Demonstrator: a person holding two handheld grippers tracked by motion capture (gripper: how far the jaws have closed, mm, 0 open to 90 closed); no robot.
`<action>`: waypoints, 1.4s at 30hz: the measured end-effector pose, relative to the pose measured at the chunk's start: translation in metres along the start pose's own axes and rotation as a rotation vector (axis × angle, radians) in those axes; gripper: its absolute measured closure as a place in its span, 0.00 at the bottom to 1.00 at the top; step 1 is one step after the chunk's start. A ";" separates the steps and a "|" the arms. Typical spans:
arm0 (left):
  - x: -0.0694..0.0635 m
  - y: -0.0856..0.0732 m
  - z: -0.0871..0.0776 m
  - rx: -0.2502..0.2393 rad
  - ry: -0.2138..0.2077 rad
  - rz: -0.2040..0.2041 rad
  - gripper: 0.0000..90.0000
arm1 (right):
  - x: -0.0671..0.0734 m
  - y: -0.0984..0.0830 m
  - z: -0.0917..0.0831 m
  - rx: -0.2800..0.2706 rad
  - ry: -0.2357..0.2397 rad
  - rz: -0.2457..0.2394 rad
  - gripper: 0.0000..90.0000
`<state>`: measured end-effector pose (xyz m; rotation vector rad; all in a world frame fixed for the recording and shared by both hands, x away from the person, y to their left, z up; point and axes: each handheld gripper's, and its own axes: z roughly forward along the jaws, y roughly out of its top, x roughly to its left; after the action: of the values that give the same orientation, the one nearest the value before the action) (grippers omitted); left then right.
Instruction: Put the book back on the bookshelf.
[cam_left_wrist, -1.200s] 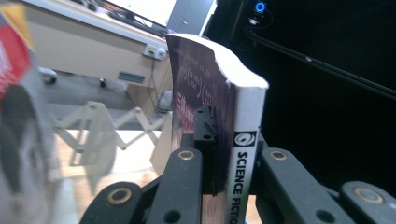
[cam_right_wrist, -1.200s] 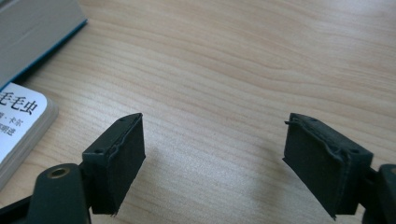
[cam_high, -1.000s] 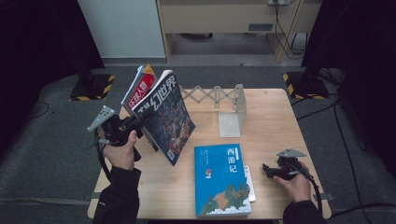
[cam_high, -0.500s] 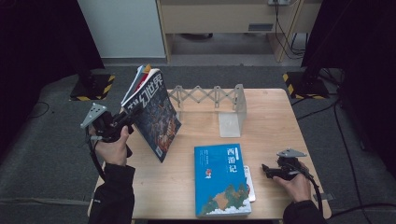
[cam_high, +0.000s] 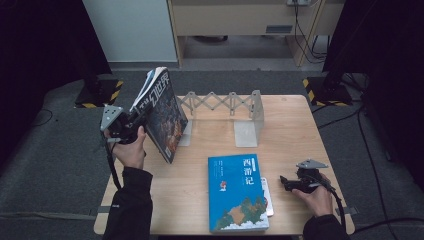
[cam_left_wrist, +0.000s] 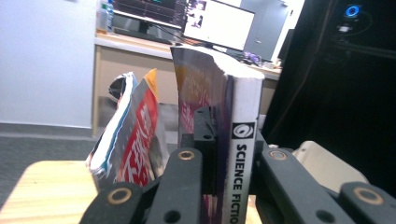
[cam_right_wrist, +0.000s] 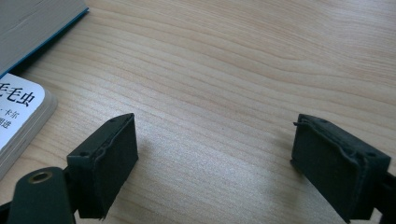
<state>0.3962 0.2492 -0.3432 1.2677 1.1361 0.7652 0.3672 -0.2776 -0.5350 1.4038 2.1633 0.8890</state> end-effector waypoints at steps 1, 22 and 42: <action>0.000 -0.001 0.003 -0.002 0.003 0.003 0.91 | 0.000 0.000 0.000 0.001 0.001 0.000 0.16; -0.016 -0.034 0.054 -0.029 0.114 0.044 0.91 | 0.000 0.000 0.000 0.000 0.007 -0.002 0.16; -0.004 -0.048 0.059 -0.068 0.198 0.091 0.91 | -0.001 0.000 0.001 -0.005 0.012 -0.011 0.16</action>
<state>0.4441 0.2175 -0.3935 1.2124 1.2059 1.0076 0.3687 -0.2781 -0.5357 1.3860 2.1739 0.9010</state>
